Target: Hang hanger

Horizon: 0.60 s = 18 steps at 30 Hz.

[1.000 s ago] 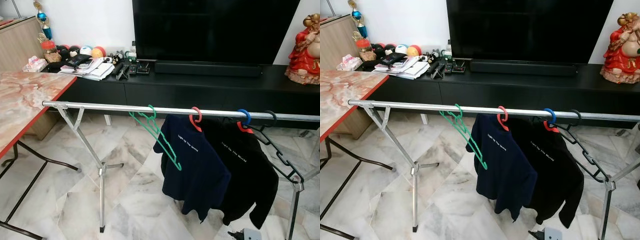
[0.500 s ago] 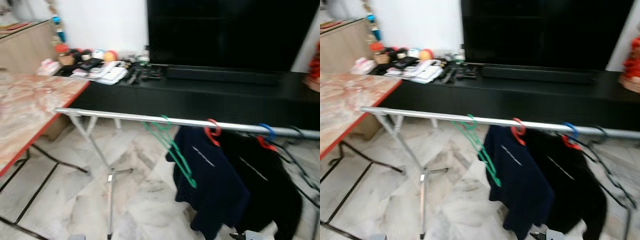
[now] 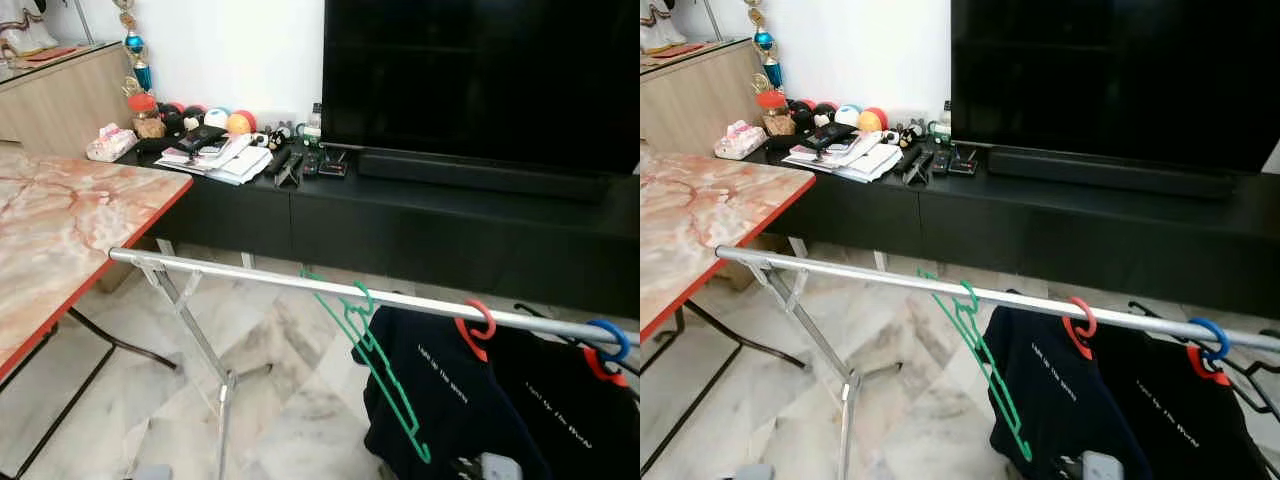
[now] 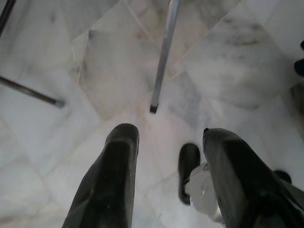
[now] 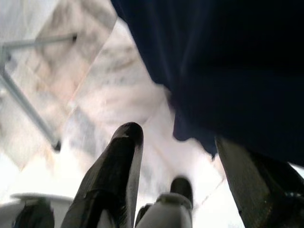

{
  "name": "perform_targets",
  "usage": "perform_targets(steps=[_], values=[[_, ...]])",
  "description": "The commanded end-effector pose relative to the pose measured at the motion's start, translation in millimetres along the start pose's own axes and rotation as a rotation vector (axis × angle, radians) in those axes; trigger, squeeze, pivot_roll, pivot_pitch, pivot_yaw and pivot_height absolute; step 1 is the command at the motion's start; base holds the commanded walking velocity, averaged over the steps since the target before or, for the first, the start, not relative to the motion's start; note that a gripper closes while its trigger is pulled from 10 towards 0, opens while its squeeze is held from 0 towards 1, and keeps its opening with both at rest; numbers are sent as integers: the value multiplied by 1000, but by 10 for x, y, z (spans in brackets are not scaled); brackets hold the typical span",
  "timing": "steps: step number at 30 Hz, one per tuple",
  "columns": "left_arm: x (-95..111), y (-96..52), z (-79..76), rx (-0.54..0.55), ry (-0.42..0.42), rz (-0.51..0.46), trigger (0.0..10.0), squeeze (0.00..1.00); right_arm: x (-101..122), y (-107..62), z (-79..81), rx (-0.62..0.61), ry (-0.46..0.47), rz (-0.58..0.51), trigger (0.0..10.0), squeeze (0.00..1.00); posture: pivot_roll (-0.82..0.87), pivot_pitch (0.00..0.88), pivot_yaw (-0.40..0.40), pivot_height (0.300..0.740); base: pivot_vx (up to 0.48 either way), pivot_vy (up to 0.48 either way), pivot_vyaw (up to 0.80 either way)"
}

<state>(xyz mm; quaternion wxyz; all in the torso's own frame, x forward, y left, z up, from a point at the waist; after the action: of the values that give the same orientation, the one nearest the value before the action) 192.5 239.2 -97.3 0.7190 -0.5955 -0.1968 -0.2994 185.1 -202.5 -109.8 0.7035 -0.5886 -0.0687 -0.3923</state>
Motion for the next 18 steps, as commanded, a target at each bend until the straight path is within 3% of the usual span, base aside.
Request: perform_targets(steps=[1, 8, 18], values=[[-93, -19, -85, -30, -4, 30, 10000, 0, -80, -64, -193, -47, 15, 27, 10000, 0, -24, 44, 9, 740, 0, 0, 0], [-290, -92, 14, -34, 3, 80, 10000, 0, -105, -122, -339, -64, 31, 25, 10000, 0, -35, 54, 9, 740, 0, 0, 0], [-421, -141, 142, -20, 6, 141, 10000, 0, 115, -147, -362, -43, 94, -143, 10000, 0, -63, 78, -8, 740, 0, 0, 0]])
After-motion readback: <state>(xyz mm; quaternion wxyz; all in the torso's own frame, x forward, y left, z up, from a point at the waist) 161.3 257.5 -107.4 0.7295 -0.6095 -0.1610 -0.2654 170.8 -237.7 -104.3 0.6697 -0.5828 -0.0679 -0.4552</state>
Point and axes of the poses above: a point about 5 cm out from each wrist's last joint towards the gripper, its own y axis pointing out of the wrist towards the gripper, its own x axis along the axis of the wrist's last joint, z = x × y, the point moved 3 cm from there along y, pointing out of the wrist towards the gripper, and after that the axes turned 15 degrees about y, right-handed, at the moved point
